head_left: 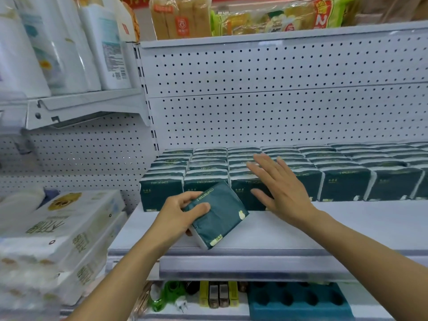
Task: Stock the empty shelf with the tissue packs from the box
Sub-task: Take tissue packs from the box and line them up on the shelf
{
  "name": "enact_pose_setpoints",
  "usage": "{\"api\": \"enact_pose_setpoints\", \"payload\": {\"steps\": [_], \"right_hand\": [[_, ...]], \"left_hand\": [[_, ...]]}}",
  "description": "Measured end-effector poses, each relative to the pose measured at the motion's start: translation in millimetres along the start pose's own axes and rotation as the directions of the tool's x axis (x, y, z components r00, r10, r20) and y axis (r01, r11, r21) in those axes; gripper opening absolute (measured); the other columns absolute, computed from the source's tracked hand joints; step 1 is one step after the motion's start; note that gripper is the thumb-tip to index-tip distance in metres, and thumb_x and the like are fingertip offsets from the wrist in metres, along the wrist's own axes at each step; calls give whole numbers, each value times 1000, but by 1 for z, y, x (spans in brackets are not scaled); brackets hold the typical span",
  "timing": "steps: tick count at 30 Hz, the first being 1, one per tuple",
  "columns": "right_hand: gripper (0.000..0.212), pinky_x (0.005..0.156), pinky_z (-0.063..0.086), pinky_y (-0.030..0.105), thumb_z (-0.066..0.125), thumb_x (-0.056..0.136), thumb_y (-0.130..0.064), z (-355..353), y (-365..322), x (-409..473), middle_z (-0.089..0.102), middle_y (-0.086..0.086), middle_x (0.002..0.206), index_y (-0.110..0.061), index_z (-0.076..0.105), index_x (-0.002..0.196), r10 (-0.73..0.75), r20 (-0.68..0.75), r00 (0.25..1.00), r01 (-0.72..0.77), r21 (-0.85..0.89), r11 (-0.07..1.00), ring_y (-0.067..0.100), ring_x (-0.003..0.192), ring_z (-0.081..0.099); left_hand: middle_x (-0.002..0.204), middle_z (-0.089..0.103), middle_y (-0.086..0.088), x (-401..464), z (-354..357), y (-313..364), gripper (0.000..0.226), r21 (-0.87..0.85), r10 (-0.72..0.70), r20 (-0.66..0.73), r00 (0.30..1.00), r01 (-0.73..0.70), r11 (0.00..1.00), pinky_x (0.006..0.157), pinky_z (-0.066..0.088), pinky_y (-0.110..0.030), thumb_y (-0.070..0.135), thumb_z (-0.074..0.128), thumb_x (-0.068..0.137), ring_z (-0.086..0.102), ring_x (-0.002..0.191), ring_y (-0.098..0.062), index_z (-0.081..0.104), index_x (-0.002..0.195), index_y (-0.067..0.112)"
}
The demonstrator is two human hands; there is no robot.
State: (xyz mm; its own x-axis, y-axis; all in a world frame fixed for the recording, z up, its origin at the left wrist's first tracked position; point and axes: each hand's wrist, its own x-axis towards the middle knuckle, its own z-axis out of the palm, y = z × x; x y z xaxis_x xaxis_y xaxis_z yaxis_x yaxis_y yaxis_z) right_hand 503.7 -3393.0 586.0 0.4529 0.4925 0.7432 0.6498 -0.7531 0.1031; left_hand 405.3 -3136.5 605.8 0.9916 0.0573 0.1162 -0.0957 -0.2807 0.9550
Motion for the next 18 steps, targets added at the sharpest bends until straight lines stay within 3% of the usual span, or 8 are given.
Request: {"api": "enact_pose_setpoints", "payload": {"steps": [2,4,6,10,14,16,18], "right_hand": [[59,116,26,34,56,94,-43,-22,-17,4,35,-4,153,-25,38,147,25,-5,1000,-23,235,972,16,141,33],[69,114,24,23,58,87,-58,-41,-31,5,32,-13,153,-36,34,148,0,150,989,-58,385,921,5,140,30],[77,112,29,23,63,78,-65,-45,-34,-1,33,-19,151,-43,33,146,-53,273,960,-71,425,902,0,138,30],[69,96,46,34,65,80,-60,-43,-12,-33,49,-13,128,-43,39,141,-13,267,964,-98,397,912,7,118,44],[57,74,52,33,58,85,-55,-46,9,-62,55,-7,113,-38,46,138,11,161,987,-52,258,965,13,97,48],[53,69,52,31,57,87,-53,-51,24,-72,56,-4,111,-35,48,136,28,138,990,-55,193,980,15,94,49],[52,70,53,32,61,87,-50,-58,42,-81,57,-3,112,-31,52,134,68,131,989,-87,147,985,17,96,51]], "left_hand": [[93,76,9,1,9,7,25,-58,48,78,996,-44,997,62,54,-20,17,75,84,72,85,-9,69,107,25],[96,76,7,3,20,13,32,-71,129,138,982,-120,990,71,56,-19,12,80,77,72,90,-10,70,104,24],[96,75,7,5,32,17,34,0,212,154,965,-215,977,76,56,-22,13,84,72,71,90,-10,71,102,25],[96,70,21,9,59,16,36,250,336,189,923,-376,893,79,53,-22,36,87,67,66,89,-3,70,98,37],[109,63,25,11,84,14,40,321,452,208,868,-497,806,84,48,-22,64,59,84,58,96,1,63,114,39],[124,56,22,21,93,8,48,475,564,126,816,-548,688,100,40,-25,63,47,90,49,114,3,57,127,34],[140,49,14,36,99,0,53,681,668,89,738,-535,500,115,25,-31,55,52,91,40,130,-5,48,138,29]]}}
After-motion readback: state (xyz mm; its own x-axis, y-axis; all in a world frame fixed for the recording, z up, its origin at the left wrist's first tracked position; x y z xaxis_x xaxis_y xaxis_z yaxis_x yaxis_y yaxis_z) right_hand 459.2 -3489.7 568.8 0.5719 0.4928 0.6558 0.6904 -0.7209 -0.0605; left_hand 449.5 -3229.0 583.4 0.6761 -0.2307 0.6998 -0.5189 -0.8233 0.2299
